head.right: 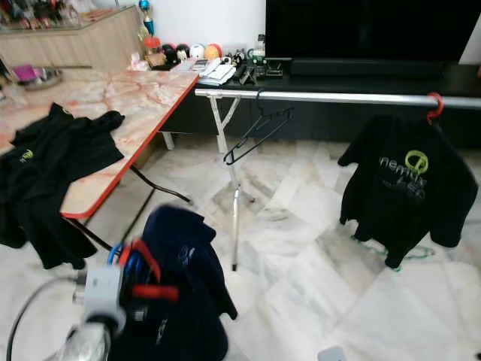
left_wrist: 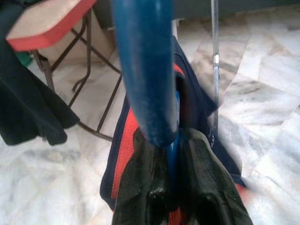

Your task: Hang hanger

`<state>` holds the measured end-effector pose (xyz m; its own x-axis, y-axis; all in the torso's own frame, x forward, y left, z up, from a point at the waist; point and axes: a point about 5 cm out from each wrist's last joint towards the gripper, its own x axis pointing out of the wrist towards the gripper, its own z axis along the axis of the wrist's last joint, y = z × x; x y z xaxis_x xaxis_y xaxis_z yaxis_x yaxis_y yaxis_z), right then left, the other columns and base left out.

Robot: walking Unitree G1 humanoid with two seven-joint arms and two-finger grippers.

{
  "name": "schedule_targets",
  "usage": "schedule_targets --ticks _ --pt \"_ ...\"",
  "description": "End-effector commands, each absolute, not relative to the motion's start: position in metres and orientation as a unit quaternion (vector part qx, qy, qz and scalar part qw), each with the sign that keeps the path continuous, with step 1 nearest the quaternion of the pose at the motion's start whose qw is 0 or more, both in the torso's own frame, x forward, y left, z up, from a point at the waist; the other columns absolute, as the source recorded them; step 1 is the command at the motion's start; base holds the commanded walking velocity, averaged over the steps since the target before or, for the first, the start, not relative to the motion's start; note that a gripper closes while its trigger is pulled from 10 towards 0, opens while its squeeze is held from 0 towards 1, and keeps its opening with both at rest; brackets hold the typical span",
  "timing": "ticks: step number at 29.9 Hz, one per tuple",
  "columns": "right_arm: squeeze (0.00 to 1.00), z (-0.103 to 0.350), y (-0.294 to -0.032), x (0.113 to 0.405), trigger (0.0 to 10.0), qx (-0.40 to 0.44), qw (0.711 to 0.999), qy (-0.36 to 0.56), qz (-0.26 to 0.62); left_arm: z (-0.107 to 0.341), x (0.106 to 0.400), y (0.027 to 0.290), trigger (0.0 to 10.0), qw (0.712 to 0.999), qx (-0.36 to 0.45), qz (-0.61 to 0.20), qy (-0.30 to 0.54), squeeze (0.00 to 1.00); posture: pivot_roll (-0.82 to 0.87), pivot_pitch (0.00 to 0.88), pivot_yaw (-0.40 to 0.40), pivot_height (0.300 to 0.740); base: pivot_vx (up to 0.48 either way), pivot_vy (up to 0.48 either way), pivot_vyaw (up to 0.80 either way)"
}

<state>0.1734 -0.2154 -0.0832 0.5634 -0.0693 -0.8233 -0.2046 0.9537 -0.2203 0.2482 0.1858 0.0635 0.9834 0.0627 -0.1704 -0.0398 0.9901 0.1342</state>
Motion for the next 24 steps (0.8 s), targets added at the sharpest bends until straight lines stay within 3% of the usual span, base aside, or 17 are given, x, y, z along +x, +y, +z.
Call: schedule_targets --ticks 1,6,15,24 --pt "0.0 -0.089 -0.212 0.163 10.0 -0.14 0.864 0.481 0.041 0.072 0.251 0.187 10.0 0.994 0.077 0.021 0.07 0.0 0.05 0.048 0.048 0.74 -0.311 0.0 0.0" --pt "0.0 -0.089 -0.212 0.163 10.0 -0.138 0.866 0.48 0.038 0.072 0.251 0.184 10.0 0.994 0.077 0.008 0.073 0.0 0.05 0.051 0.049 0.74 -0.31 0.0 0.0" --pt "0.0 -0.088 -0.212 0.164 10.0 -0.134 0.874 0.466 0.019 0.076 0.257 0.178 10.0 0.99 0.11 -0.031 0.077 0.0 0.06 0.059 0.05 0.74 0.0 0.0 0.0" --pt "0.0 -0.077 -0.212 0.171 10.0 -0.114 0.923 0.365 -0.037 0.109 0.279 0.148 10.0 0.983 0.093 -0.143 0.067 0.0 0.06 0.069 0.05 0.74 0.0 0.0 0.0"
